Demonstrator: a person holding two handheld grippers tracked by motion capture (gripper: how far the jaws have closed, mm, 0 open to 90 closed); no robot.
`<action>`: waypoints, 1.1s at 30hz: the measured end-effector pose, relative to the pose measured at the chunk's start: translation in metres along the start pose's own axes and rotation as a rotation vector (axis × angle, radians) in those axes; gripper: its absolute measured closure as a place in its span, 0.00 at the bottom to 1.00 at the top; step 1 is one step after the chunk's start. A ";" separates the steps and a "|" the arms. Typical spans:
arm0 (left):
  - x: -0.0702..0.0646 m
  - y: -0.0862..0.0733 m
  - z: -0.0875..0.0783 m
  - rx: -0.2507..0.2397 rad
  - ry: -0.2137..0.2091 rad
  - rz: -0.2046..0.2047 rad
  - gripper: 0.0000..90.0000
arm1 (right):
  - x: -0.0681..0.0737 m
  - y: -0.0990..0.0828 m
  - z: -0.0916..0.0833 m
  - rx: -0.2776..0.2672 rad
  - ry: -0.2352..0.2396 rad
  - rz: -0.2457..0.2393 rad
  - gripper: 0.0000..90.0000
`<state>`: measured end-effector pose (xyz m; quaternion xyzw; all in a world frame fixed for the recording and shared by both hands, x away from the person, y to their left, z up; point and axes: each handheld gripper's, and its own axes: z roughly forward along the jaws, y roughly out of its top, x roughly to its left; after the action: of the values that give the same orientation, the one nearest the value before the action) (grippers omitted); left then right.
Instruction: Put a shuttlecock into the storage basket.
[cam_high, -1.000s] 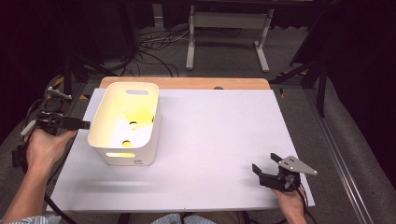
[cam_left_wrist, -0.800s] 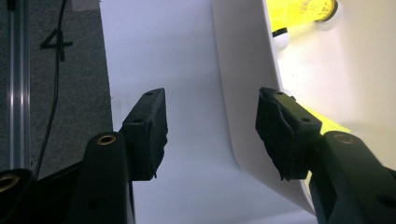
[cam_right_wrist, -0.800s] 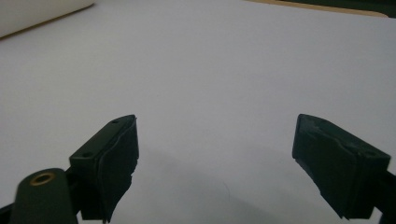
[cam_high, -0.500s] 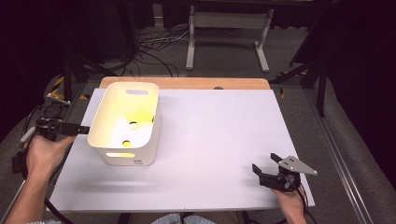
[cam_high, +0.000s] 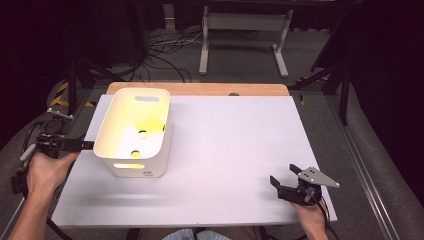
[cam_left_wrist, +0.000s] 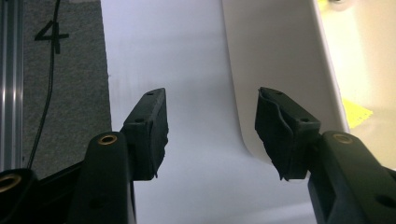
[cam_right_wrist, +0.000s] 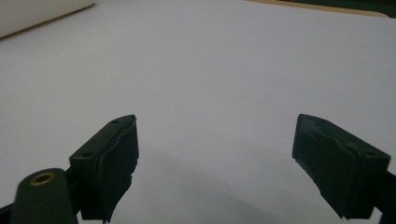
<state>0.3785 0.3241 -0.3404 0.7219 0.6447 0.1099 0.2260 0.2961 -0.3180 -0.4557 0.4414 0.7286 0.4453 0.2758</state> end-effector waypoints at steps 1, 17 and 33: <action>0.000 0.000 0.000 -0.002 0.000 0.005 0.49 | 0.000 0.000 0.000 0.000 0.000 0.000 0.17; -0.002 -0.010 0.004 -0.011 -0.002 0.002 0.47 | 0.001 0.000 0.000 -0.001 0.004 -0.003 0.17; -0.001 -0.025 0.010 -0.028 -0.007 -0.009 0.45 | 0.001 0.000 0.000 -0.001 0.004 -0.003 0.17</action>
<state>0.3611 0.3232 -0.3604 0.7162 0.6456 0.1153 0.2385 0.2962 -0.3170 -0.4557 0.4392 0.7296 0.4463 0.2750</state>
